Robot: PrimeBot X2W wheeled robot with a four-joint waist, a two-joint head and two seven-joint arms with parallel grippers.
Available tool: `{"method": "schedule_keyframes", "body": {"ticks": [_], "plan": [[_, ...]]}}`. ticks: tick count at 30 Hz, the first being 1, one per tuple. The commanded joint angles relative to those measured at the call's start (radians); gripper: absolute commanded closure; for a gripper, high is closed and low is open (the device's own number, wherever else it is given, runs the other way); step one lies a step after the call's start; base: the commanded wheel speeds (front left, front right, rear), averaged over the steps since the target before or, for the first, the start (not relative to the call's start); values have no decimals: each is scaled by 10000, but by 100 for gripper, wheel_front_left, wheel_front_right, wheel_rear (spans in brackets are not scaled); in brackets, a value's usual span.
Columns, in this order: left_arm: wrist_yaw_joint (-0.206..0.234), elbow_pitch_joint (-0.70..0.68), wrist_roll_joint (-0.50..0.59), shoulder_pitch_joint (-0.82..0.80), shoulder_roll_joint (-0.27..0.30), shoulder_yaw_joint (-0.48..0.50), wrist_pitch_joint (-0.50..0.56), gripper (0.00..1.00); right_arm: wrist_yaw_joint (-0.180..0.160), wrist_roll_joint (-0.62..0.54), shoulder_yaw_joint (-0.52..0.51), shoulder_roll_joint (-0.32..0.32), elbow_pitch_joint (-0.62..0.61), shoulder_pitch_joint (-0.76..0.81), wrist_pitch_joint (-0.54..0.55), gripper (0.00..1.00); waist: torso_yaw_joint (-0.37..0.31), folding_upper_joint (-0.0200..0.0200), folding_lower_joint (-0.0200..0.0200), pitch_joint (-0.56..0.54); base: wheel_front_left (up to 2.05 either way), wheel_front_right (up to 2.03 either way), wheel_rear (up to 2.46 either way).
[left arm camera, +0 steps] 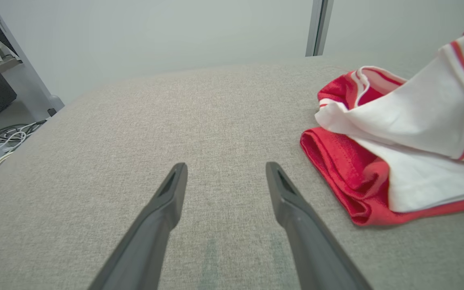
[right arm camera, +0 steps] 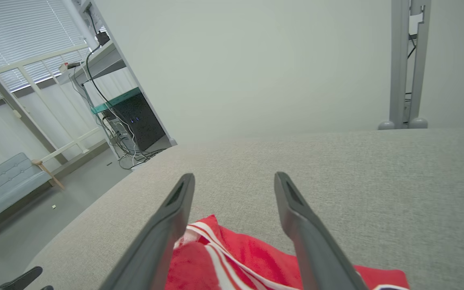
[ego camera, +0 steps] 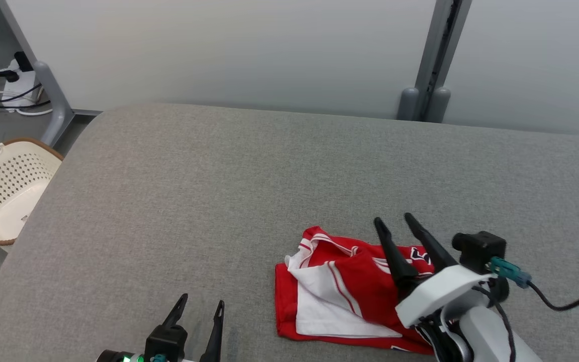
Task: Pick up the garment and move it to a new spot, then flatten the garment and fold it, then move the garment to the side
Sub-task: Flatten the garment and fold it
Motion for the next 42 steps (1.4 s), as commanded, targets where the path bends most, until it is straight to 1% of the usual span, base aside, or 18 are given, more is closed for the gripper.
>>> {"method": "schedule_keyframes", "body": {"ticks": [1, 5, 8, 13, 17, 20, 24, 28, 36, 42], "plan": [[60, -56, -76, -144, 38, 51, -10, 0, 1, -245, -252, -81, -68, 303, -31, 0, -161, 0, 0, 36, 0, 0, 0], [126, -212, -154, -240, 41, 170, -10, 0, 1, -1237, -1868, -69, -702, 932, -35, 0, -452, 0, 0, 78, 0, 0, 0], [196, -312, -148, -291, 44, 273, -10, 0, 1, -1818, -2870, -72, -1099, 1423, -36, 0, -642, 0, 0, 104, 0, 0, 0], [250, -431, -131, -345, 39, 540, -10, 0, 1, -2649, -4115, -67, -1801, 2095, -37, 0, -899, 0, 0, 96, 0, 0, 0], [312, -519, -59, -249, 41, 790, -10, 0, 1, -3119, -4835, -66, -2260, 2593, -38, 0, -1073, 0, 0, 25, 0, 0, 0], [359, -608, -13, -102, 38, 968, -10, 0, 1, -3420, -5084, -68, -2445, 2920, -36, 0, -1201, 0, 0, -50, 0, 0, 0], [363, -711, 73, 82, 38, 1141, -10, 0, 1, -3686, -5105, -69, -2632, 3245, -38, 0, -1354, 0, 0, -179, 0, 0, 0], [341, -765, 115, 221, 39, 1218, -10, 0, 1, -3636, -5131, -64, -2661, 3443, -37, 0, -1435, 0, 0, -299, 0, 0, 0], [293, -727, 133, 502, 39, 1299, -10, 0, 1, -3841, -4600, -67, -2379, 3757, -39, 0, -1517, 0, 0, -647, 0, 0, 0], [349, -757, 141, 667, 39, 1343, -10, 0, 1, -3884, -4333, -69, -2227, 3899, -37, 0, -1488, 0, 0, -788, 0, 0, 0]]}}
